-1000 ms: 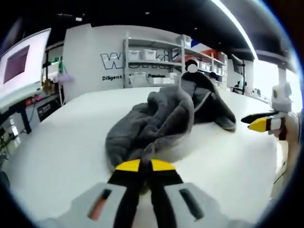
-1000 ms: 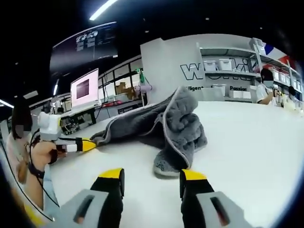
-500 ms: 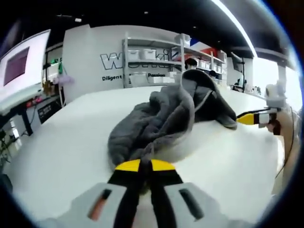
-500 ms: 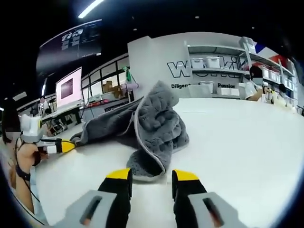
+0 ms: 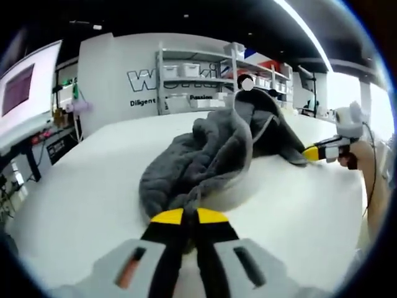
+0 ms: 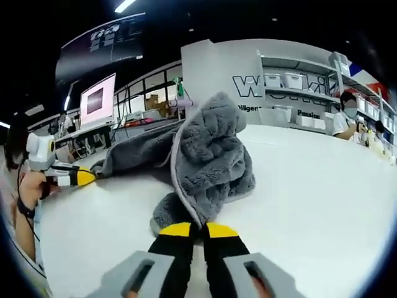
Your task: Fold the towel on the table until its edges align and the towel forms a compact rectangular stack.
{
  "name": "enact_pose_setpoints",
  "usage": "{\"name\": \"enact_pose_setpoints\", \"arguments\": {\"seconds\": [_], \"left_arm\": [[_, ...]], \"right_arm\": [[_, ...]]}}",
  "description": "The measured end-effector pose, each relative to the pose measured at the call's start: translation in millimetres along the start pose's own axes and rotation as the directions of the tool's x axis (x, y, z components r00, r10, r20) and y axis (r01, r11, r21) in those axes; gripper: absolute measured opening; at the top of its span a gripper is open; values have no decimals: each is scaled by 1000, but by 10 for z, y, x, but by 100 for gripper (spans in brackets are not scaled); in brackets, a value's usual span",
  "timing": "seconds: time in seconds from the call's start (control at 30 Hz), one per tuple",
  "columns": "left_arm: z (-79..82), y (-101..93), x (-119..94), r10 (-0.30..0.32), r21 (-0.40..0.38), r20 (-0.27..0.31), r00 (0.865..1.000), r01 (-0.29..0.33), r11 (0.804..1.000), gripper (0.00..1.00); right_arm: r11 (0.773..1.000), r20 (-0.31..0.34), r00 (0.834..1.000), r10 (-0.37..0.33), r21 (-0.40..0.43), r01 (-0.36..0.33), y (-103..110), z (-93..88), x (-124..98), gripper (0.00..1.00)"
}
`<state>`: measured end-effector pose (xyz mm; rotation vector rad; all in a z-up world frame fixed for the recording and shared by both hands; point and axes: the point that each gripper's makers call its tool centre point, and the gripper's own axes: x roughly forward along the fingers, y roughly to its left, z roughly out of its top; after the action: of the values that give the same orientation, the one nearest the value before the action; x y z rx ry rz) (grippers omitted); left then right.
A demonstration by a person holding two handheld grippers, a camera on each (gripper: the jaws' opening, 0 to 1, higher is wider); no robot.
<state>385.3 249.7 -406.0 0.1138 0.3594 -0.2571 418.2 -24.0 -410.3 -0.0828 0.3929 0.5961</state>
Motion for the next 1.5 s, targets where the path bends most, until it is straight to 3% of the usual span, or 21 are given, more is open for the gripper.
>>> {"name": "enact_pose_setpoints", "arguments": {"seconds": [0.13,0.3,0.97,1.5], "left_arm": [[-4,30,-9,-28,27,-9,1000,29,999,7],[-17,102,-24,-12,59,-24,1000,13,998,7],[-86,429,-156,52,91,-50,997,-47,995,7],[-164,695,-333,129,110,-79,988,-120,987,7]], "right_arm": [[995,-40,999,-23,-96,19,-155,-16,-71,3],[978,-79,987,-138,-167,124,-613,-60,-249,3],[925,-94,944,-316,-250,285,-1511,-245,-810,3],[860,-73,887,-456,-291,418,-2224,-249,-1241,3]]}}
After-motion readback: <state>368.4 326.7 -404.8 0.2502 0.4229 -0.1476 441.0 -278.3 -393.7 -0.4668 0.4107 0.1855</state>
